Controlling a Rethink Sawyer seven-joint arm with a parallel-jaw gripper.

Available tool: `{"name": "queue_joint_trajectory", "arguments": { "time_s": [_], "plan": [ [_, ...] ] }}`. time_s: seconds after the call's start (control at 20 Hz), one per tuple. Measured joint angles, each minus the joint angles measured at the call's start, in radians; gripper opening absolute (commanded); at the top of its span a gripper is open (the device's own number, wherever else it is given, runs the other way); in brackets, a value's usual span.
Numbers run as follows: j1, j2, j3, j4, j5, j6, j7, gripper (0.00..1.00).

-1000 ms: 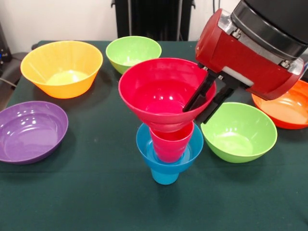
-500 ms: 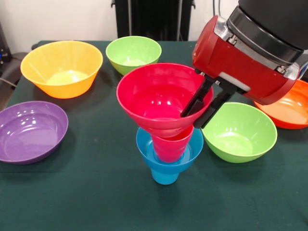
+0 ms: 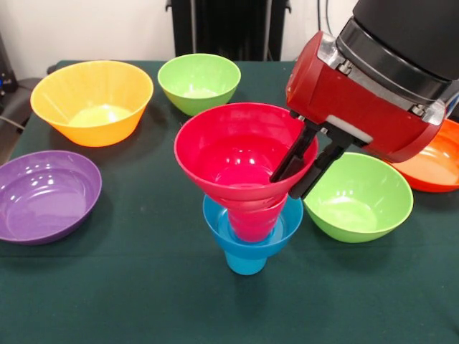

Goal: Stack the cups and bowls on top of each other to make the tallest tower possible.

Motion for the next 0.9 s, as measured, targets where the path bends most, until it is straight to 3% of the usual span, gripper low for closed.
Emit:
{"name": "queue_joint_trajectory", "arguments": {
  "time_s": [0.9],
  "plan": [
    [0.006, 0.008, 0.0, 0.017, 0.0, 0.0, 0.0, 0.0]
  ]
}}
